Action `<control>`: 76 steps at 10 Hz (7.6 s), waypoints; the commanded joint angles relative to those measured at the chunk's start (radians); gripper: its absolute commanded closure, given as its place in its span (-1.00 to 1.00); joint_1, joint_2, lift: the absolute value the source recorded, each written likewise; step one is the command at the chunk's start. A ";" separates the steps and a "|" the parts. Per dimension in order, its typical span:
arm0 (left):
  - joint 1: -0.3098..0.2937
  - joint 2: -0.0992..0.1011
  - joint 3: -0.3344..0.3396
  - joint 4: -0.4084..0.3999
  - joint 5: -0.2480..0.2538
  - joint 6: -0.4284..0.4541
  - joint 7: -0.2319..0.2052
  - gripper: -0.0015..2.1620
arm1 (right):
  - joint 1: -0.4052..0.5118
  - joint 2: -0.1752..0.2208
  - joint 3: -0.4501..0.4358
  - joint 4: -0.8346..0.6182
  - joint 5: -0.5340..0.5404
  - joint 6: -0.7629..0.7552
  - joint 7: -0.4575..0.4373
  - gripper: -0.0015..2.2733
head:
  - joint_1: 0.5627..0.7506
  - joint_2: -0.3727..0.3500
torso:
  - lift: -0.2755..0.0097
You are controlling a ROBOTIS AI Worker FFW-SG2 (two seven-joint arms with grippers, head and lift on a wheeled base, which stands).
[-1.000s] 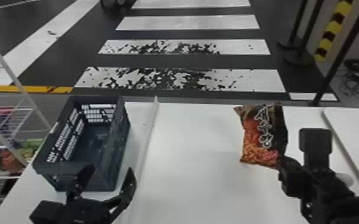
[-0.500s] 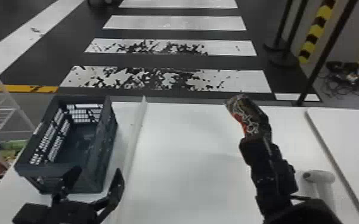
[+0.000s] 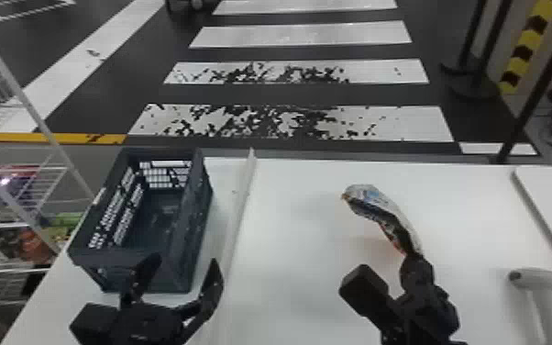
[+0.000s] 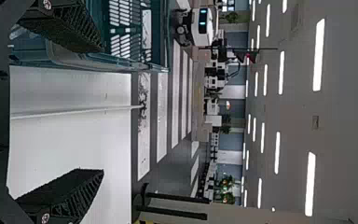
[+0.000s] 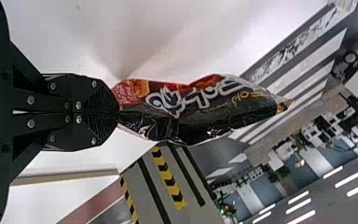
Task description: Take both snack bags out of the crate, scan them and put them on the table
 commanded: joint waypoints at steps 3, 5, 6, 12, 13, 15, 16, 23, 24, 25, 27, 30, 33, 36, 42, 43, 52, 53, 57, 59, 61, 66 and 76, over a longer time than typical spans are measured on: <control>-0.006 -0.002 -0.004 0.008 0.003 0.000 0.000 -0.92 | 0.055 -0.017 0.016 -0.012 0.035 -0.068 0.134 0.28 | 0.41 0.53 | 0.28; -0.006 0.000 -0.004 0.010 0.003 0.000 0.000 -0.92 | 0.070 -0.017 -0.010 -0.064 -0.016 -0.062 0.206 -1.00 | 0.41 0.61 | 0.28; -0.006 0.000 -0.004 0.011 0.003 0.000 0.000 -0.92 | 0.081 -0.017 -0.033 -0.110 -0.048 -0.053 0.260 -1.00 | 0.41 0.62 | 0.28; -0.012 -0.002 -0.004 0.019 0.011 0.000 0.002 -0.92 | 0.090 0.035 -0.444 -0.285 -0.883 -0.185 0.646 -0.92 | 0.41 0.76 | 0.28; -0.012 -0.002 -0.004 0.019 0.011 0.000 0.002 -0.92 | 0.078 0.048 -0.467 -0.273 -0.959 -0.212 0.660 -0.92 | 0.41 0.77 | 0.28; -0.012 -0.005 -0.004 0.019 0.009 0.000 0.000 -0.92 | 0.046 0.067 -0.484 -0.222 -1.041 -0.246 0.674 -0.71 | 0.41 0.80 | 0.28; -0.012 -0.006 -0.004 0.019 0.009 0.000 0.002 -0.92 | 0.032 0.071 -0.482 -0.193 -1.050 -0.271 0.674 -0.34 | 0.41 0.80 | 0.28; -0.012 -0.008 -0.004 0.027 0.009 0.009 0.002 -0.92 | -0.154 0.071 -0.367 0.157 -0.946 -0.467 0.671 0.99 | 0.41 0.90 | 0.28; -0.012 -0.009 -0.002 0.025 0.008 0.009 0.002 -0.92 | -0.189 0.071 -0.352 0.209 -0.924 -0.476 0.662 0.99 | 0.41 0.91 | 0.28; -0.012 -0.009 -0.002 0.025 0.006 0.009 0.002 -0.92 | -0.223 0.071 -0.334 0.256 -0.881 -0.485 0.651 0.99 | 0.41 0.91 | 0.28; -0.012 -0.008 -0.002 0.025 0.006 0.015 0.002 -0.92 | -0.279 0.071 -0.320 0.342 -0.827 -0.485 0.639 0.99 | 0.41 0.91 | 0.28; -0.012 -0.005 -0.004 0.024 0.003 0.015 0.002 -0.92 | -0.352 0.071 -0.324 0.470 -0.785 -0.544 0.594 0.99 | 0.41 0.86 | 0.28; -0.012 -0.002 -0.004 0.024 0.003 0.018 0.002 -0.92 | -0.402 0.071 -0.335 0.572 -0.746 -0.556 0.533 0.99 | 0.41 0.78 | 0.28; -0.014 0.000 -0.007 0.024 0.003 0.018 0.000 -0.92 | -0.402 0.071 -0.358 0.585 -0.723 -0.495 0.501 0.99 | 0.41 0.70 | 0.28; -0.021 -0.002 -0.018 0.028 0.005 0.018 0.000 -0.92 | -0.304 0.071 -0.438 0.479 -0.671 -0.403 0.412 0.99 | 0.41 0.50 | 0.28; -0.024 -0.002 -0.021 0.030 0.006 0.018 0.000 -0.92 | -0.289 0.071 -0.449 0.460 -0.665 -0.387 0.406 0.99 | 0.41 0.47 | 0.28; -0.029 -0.002 -0.027 0.039 0.005 0.018 0.002 -0.92 | -0.180 0.071 -0.519 0.181 -0.861 -0.350 0.380 0.99 | 0.41 0.36 | 0.28; -0.029 -0.002 -0.027 0.039 0.005 0.018 0.002 -0.92 | -0.194 0.071 -0.528 0.183 -0.838 -0.357 0.363 0.99 | 0.41 0.37 | 0.28; -0.032 0.000 -0.027 0.039 0.005 0.018 0.002 -0.92 | -0.235 0.071 -0.608 0.289 -0.705 -0.381 0.284 0.99 | 0.41 0.17 | 0.28; -0.032 0.000 -0.025 0.039 0.005 0.018 0.002 -0.92 | -0.246 0.071 -0.623 0.313 -0.642 -0.320 0.269 0.99 | 0.41 0.03 | 0.28; -0.032 -0.002 -0.027 0.039 0.005 0.018 0.002 -0.92 | -0.247 0.054 -0.628 0.325 -0.604 -0.280 0.268 0.99 | 0.41 -0.03 | 0.28; -0.032 0.000 -0.025 0.039 0.003 0.018 0.002 -0.92 | -0.241 0.021 -0.654 0.342 -0.579 -0.219 0.266 0.99 | 0.41 -0.20 | 0.28; -0.035 0.005 -0.028 0.044 0.006 0.021 0.002 -0.92 | -0.063 0.029 -0.607 0.054 -0.605 0.015 0.320 0.99 | 0.41 -0.16 | 0.28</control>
